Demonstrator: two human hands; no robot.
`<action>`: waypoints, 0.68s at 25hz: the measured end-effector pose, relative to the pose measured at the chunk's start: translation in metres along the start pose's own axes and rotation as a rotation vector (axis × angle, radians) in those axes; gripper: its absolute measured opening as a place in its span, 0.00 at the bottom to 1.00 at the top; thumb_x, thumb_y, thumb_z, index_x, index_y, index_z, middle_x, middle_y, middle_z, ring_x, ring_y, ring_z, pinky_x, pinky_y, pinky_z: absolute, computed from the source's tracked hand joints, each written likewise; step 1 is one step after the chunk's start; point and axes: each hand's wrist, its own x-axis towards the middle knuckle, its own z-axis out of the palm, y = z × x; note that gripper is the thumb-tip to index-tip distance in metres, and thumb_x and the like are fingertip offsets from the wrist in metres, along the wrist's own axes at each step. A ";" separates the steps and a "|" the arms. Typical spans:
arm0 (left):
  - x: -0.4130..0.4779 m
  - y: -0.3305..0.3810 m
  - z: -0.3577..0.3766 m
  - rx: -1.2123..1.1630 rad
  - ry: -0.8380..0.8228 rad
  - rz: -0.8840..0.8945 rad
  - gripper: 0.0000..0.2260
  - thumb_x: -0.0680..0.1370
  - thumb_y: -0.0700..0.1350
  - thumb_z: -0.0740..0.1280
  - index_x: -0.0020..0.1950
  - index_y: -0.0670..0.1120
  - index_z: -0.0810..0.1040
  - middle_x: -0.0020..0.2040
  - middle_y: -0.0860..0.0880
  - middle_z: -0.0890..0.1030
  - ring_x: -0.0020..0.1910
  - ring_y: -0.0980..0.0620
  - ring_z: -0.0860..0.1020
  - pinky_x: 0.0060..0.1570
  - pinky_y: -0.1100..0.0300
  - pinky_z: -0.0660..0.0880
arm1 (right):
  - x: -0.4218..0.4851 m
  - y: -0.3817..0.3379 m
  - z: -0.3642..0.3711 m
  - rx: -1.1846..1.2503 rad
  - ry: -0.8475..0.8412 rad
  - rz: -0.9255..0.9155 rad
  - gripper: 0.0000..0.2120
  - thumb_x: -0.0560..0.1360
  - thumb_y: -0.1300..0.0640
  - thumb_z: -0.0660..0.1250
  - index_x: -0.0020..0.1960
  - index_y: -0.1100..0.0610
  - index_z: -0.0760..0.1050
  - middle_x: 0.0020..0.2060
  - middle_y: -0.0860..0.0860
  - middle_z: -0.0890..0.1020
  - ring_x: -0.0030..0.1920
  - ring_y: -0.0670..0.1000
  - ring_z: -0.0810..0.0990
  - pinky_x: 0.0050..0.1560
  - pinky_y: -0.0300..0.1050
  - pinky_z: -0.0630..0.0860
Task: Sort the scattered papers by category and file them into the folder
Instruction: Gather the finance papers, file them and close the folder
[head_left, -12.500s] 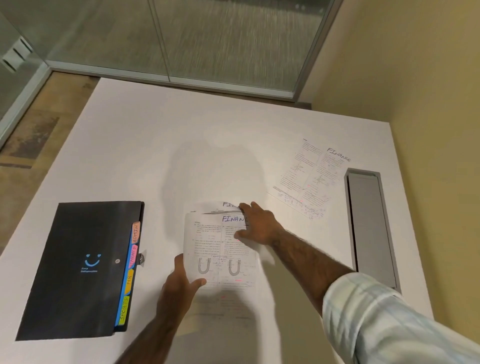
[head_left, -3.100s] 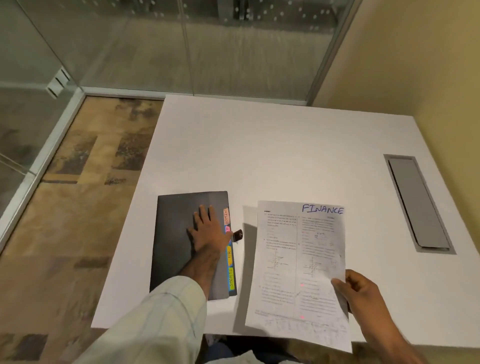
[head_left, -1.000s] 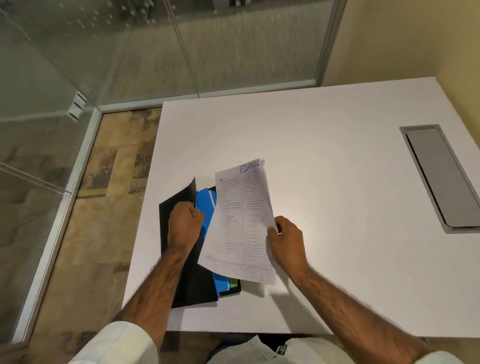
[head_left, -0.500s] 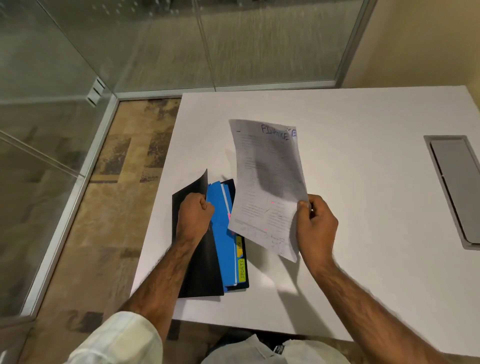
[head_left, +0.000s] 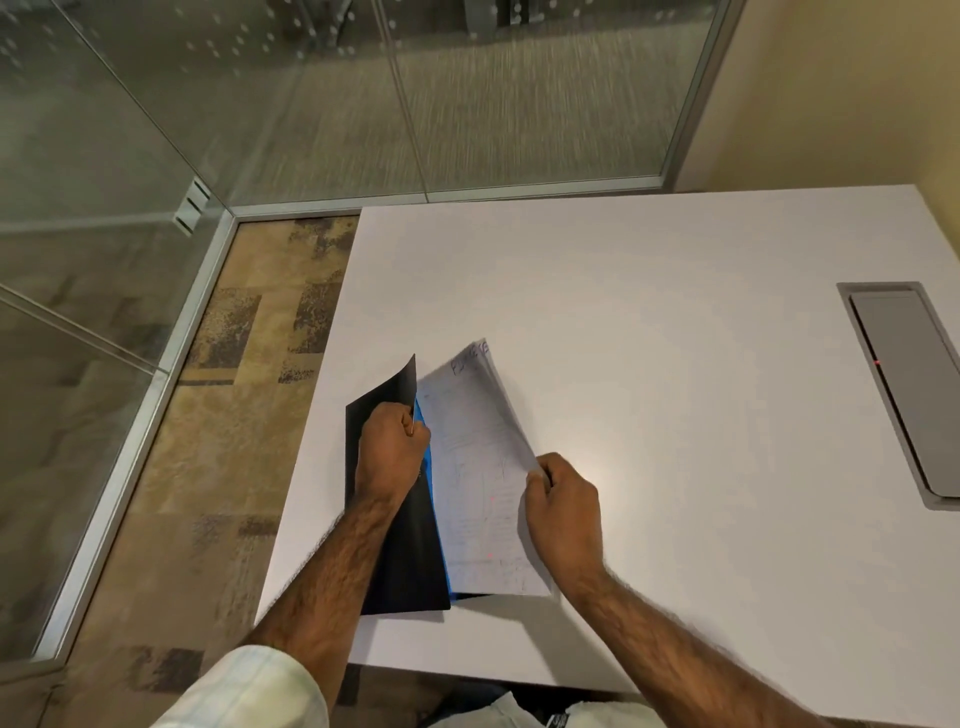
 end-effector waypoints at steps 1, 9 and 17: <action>0.000 0.001 0.001 -0.003 -0.007 -0.006 0.12 0.80 0.43 0.69 0.38 0.44 0.72 0.42 0.50 0.80 0.34 0.53 0.80 0.31 0.69 0.73 | 0.000 0.002 0.001 -0.016 -0.025 0.014 0.12 0.82 0.62 0.59 0.40 0.56 0.72 0.29 0.43 0.73 0.28 0.42 0.70 0.29 0.36 0.66; -0.009 0.013 0.003 -0.004 -0.020 0.017 0.15 0.80 0.42 0.69 0.35 0.47 0.69 0.40 0.53 0.77 0.33 0.55 0.78 0.32 0.68 0.71 | 0.019 0.004 0.021 -0.019 -0.147 0.132 0.11 0.83 0.58 0.57 0.45 0.59 0.75 0.39 0.49 0.81 0.34 0.45 0.78 0.30 0.39 0.74; -0.007 0.032 0.014 0.030 -0.006 -0.049 0.08 0.80 0.44 0.70 0.45 0.43 0.75 0.44 0.47 0.79 0.41 0.48 0.82 0.37 0.63 0.79 | 0.023 0.007 0.068 -0.153 -0.311 0.079 0.10 0.83 0.50 0.63 0.58 0.55 0.74 0.57 0.53 0.81 0.51 0.49 0.81 0.53 0.44 0.82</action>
